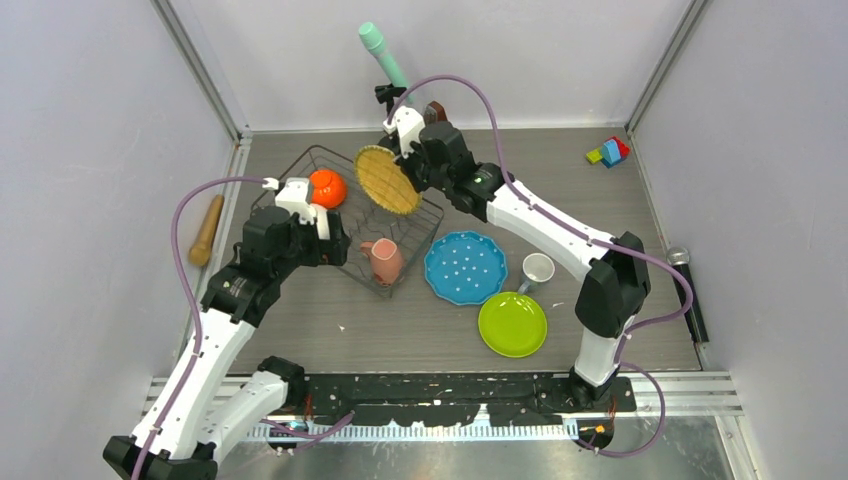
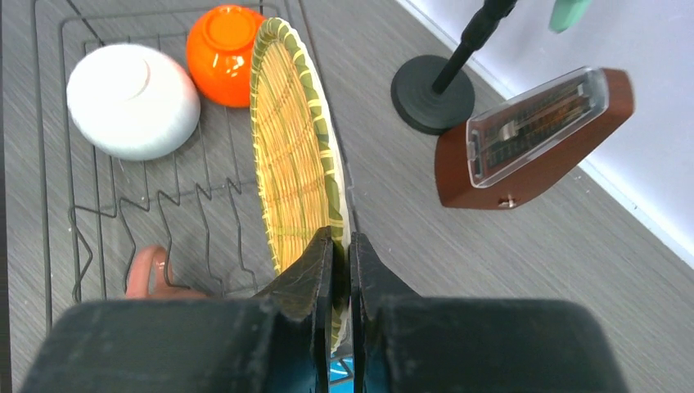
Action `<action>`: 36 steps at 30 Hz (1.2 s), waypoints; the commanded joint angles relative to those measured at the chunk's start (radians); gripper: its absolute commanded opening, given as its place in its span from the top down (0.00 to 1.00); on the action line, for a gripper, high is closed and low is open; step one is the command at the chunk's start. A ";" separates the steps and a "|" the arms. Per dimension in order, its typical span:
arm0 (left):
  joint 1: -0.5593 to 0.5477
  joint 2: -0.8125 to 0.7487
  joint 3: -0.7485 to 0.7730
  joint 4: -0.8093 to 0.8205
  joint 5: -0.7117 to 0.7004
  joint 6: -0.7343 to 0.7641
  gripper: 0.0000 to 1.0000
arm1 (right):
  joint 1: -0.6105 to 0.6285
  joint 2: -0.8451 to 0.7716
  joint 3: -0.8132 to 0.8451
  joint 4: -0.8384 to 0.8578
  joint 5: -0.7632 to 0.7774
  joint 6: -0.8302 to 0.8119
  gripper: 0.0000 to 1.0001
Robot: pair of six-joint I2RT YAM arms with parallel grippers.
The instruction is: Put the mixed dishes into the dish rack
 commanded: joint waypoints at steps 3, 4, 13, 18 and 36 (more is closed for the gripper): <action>0.003 -0.022 -0.011 0.034 -0.007 0.027 0.00 | -0.002 -0.051 0.079 0.077 0.022 -0.009 1.00; 0.003 -0.023 -0.012 0.033 -0.007 0.028 0.00 | -0.003 -0.049 0.078 0.076 0.026 -0.014 1.00; 0.003 -0.025 -0.012 0.030 -0.011 0.027 0.00 | -0.002 -0.008 0.032 0.113 0.074 -0.047 1.00; 0.003 -0.025 -0.013 0.031 -0.015 0.028 0.00 | 0.002 0.015 0.008 0.122 0.069 -0.035 1.00; 0.003 -0.021 -0.016 0.028 -0.011 0.028 0.00 | 0.069 0.061 -0.130 0.154 0.118 -0.071 0.99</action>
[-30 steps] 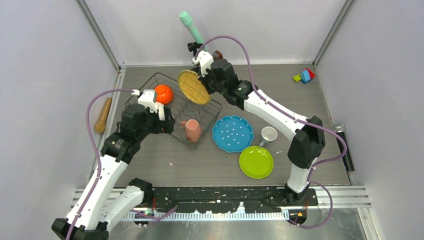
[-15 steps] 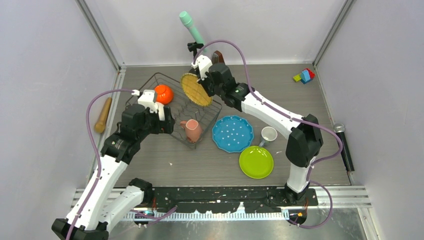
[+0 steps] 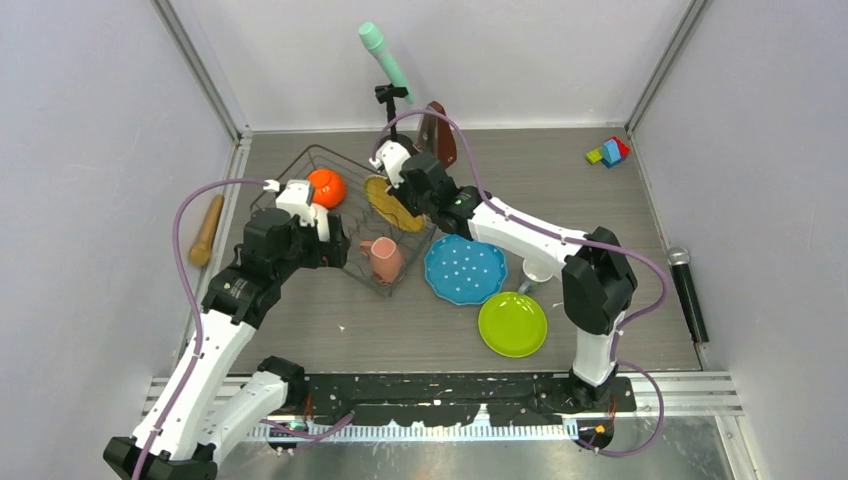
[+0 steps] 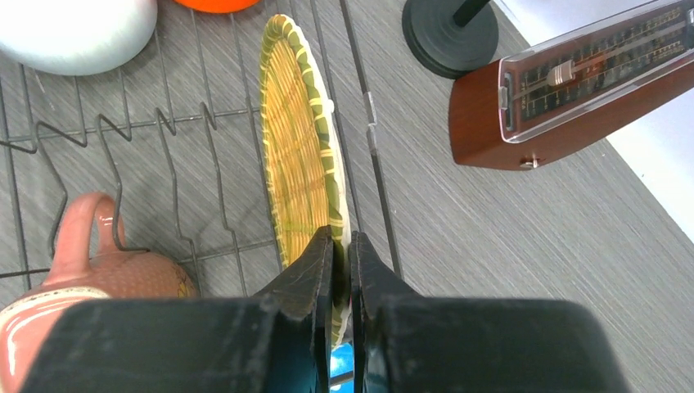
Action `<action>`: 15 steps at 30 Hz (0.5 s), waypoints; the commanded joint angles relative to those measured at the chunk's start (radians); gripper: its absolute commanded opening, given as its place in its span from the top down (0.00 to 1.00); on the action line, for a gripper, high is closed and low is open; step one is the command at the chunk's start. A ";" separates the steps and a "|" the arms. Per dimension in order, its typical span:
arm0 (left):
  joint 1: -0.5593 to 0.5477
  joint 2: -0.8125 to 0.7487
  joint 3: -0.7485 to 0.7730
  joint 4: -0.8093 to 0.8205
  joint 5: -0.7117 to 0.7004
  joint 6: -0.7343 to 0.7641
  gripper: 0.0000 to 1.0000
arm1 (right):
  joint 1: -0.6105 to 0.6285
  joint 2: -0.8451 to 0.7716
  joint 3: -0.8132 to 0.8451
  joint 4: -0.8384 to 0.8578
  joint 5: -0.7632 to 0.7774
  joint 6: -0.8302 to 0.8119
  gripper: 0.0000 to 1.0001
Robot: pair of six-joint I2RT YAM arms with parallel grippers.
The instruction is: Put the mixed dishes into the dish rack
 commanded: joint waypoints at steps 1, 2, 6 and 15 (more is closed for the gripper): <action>0.003 -0.013 -0.002 0.029 -0.010 0.020 0.00 | 0.011 0.011 -0.008 0.076 0.011 0.001 0.99; 0.003 -0.012 -0.002 0.028 -0.010 0.020 0.00 | 0.013 0.014 -0.005 0.078 0.003 0.003 0.99; 0.003 -0.009 0.000 0.029 -0.008 0.020 0.00 | 0.013 0.028 0.027 0.093 -0.009 0.016 0.99; 0.003 -0.014 -0.005 0.024 -0.008 0.018 0.00 | 0.013 0.060 0.119 0.101 -0.033 0.022 0.99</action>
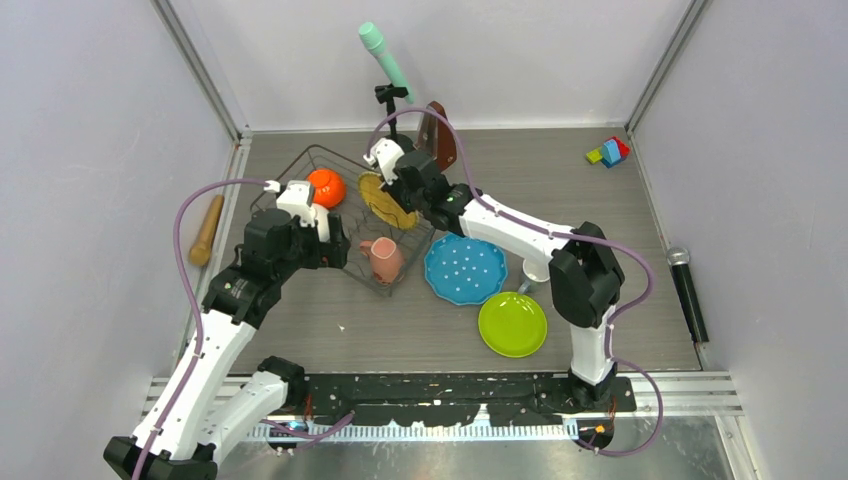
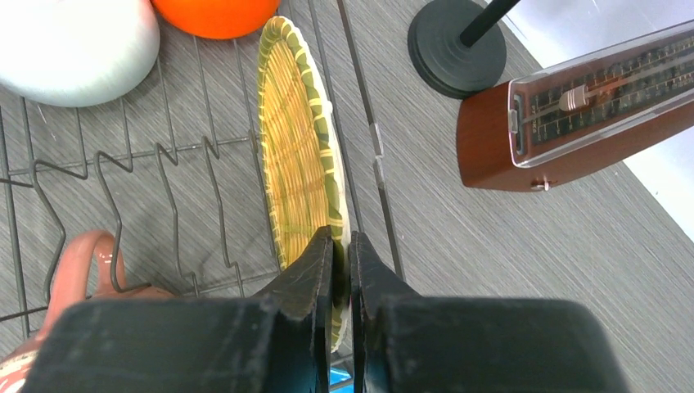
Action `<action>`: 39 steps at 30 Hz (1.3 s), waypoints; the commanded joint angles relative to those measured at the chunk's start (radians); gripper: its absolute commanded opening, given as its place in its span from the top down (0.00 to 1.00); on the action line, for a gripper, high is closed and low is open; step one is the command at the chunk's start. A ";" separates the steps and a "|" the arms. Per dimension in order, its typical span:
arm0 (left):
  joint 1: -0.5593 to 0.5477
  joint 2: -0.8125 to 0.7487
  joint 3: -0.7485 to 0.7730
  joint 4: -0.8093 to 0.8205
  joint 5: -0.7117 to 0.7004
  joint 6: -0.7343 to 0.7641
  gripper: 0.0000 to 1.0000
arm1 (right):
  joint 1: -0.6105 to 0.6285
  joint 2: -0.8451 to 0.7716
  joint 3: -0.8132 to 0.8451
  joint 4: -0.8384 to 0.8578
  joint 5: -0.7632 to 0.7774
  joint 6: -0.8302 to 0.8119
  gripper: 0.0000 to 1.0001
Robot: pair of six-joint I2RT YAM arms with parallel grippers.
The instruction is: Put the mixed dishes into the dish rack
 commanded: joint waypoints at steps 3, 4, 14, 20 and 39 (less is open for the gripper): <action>0.003 -0.012 0.002 0.024 -0.003 0.018 0.00 | 0.009 0.019 0.088 0.067 -0.032 0.028 0.98; 0.003 -0.011 0.002 0.025 -0.002 0.018 0.00 | 0.009 0.021 0.088 0.068 -0.036 0.033 0.99; 0.003 -0.010 0.001 0.023 0.002 0.017 0.00 | 0.010 0.039 0.104 0.067 -0.027 0.080 0.39; 0.003 -0.001 0.003 0.019 0.004 0.015 0.00 | 0.010 -0.018 0.125 0.019 -0.010 0.120 0.20; 0.003 0.058 0.010 0.023 0.120 0.002 0.00 | -0.280 -0.540 -0.281 -0.243 -0.177 0.466 0.23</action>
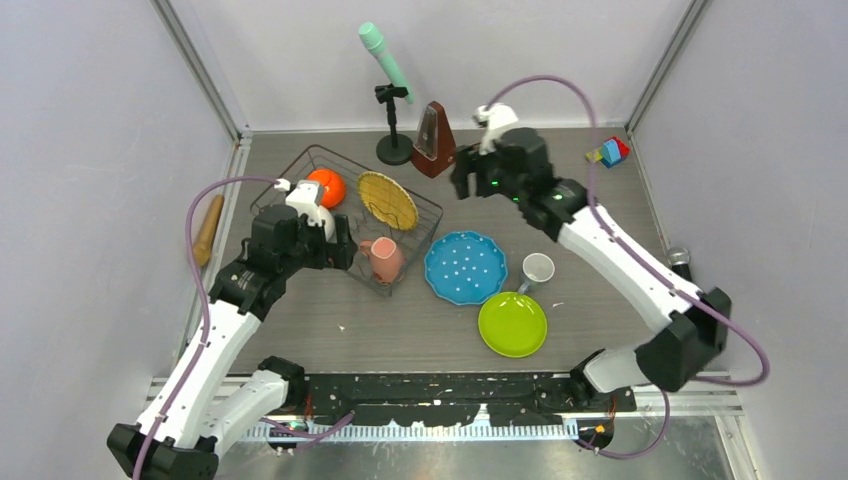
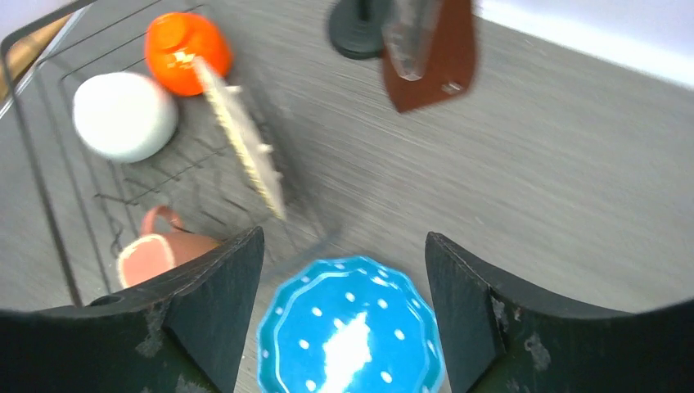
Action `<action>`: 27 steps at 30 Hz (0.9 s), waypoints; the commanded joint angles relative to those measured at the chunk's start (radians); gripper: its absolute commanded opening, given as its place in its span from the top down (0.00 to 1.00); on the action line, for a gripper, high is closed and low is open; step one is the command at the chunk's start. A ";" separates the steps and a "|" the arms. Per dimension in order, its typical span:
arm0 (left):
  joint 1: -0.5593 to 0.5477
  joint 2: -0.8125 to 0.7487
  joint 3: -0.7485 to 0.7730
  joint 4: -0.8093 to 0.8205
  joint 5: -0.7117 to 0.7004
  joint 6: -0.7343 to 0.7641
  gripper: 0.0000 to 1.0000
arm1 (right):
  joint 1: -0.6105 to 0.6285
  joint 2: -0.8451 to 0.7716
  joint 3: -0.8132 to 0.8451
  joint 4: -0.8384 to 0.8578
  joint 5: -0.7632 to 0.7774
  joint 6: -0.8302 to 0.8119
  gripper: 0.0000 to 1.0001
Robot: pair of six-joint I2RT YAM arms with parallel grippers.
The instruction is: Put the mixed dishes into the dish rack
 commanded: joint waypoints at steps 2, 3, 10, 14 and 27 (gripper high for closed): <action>0.003 0.024 0.014 0.027 0.078 0.005 0.00 | -0.162 -0.123 -0.169 -0.095 -0.079 0.184 0.24; 0.003 0.030 0.016 0.029 0.092 0.006 0.00 | -0.189 -0.134 -0.185 -0.122 -0.079 0.196 0.24; 0.003 0.062 0.024 0.056 0.225 -0.022 0.00 | -0.272 -0.035 -0.267 -0.224 -0.128 0.232 0.33; 0.003 0.095 0.060 0.034 0.285 -0.050 0.03 | -0.279 0.057 -0.265 -0.231 -0.144 0.230 0.44; 0.002 0.091 0.068 0.016 0.345 -0.100 0.03 | -0.279 0.269 -0.271 -0.151 -0.167 0.252 0.51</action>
